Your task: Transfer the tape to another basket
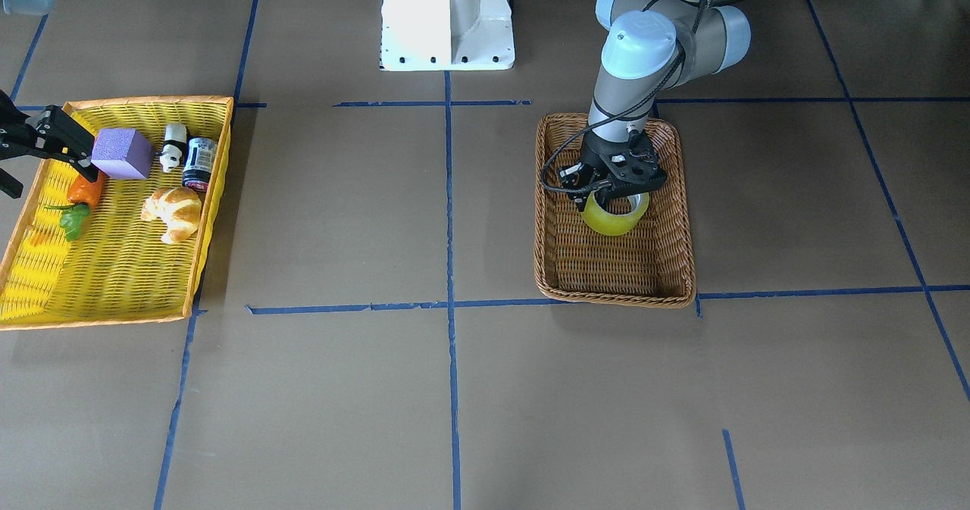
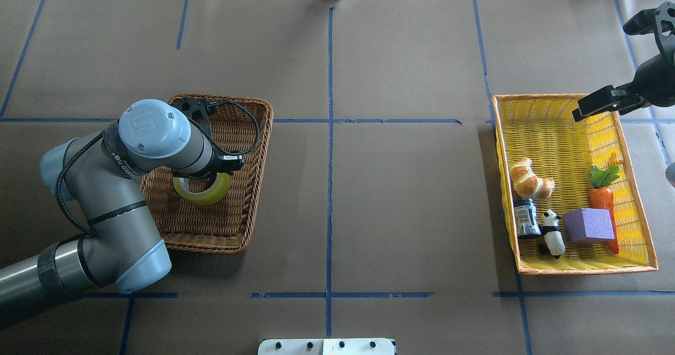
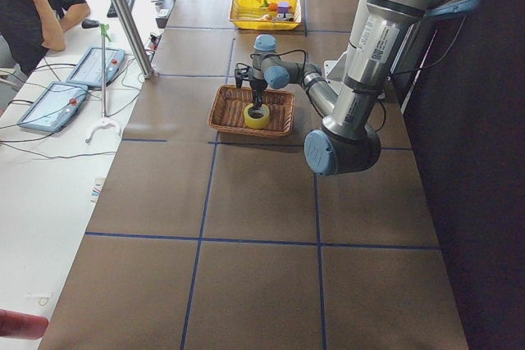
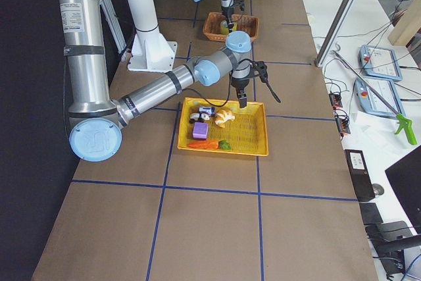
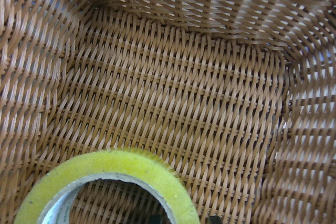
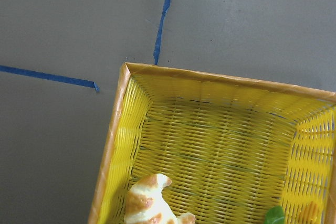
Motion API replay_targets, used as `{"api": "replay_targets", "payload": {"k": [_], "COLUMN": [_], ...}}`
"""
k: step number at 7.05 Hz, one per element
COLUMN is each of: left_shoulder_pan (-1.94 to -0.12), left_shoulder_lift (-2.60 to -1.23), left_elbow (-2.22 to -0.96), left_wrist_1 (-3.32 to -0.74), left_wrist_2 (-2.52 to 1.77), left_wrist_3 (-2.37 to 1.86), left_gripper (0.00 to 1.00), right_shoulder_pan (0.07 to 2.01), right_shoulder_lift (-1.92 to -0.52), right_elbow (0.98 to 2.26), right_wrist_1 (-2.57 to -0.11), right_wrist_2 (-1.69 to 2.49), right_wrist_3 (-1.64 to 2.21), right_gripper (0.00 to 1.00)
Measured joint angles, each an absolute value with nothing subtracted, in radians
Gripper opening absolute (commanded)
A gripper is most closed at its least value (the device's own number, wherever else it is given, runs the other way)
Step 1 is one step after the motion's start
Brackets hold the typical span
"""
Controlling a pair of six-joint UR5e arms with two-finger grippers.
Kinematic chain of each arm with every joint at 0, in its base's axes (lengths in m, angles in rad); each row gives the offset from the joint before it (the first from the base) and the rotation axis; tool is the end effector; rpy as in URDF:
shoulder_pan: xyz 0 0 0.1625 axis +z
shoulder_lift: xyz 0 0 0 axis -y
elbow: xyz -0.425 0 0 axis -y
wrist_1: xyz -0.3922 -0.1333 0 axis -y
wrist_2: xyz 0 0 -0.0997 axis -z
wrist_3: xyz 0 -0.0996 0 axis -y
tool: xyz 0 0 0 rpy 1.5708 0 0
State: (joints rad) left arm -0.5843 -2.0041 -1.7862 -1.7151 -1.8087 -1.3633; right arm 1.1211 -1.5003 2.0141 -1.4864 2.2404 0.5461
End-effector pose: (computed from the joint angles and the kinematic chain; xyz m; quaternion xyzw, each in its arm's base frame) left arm 0.4648 -0.4391 0.3082 0.0469 0.3960 -0.1265 0.9083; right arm -0.1520 -0.4794 0.4021 0.0946 -0.4088 -0.0532 0.9062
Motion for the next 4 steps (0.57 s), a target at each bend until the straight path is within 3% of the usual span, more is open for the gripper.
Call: {"api": "replay_targets", "payload": {"k": [2,4], "left_shoulder_pan": [-0.656,-0.763], "left_shoulder_lift": [-1.980,-1.918], "left_elbow": [-1.904,-2.077], "left_wrist_1": [-1.677,-1.476], "left_wrist_2": [-1.825,-1.869], "left_wrist_3": [-1.303,-1.027], "left_gripper": [1.00,1.00], "right_shoulder_pan": [1.142,1.197], "right_shoulder_lift": [-1.502,-1.502], "right_elbow": [2.014,2.013], "right_wrist_1": [-1.495,-1.573], "right_wrist_2": [2.249,2.267], "right_wrist_3": [0.544,0.489], "right_gripper": [1.00,1.00]}}
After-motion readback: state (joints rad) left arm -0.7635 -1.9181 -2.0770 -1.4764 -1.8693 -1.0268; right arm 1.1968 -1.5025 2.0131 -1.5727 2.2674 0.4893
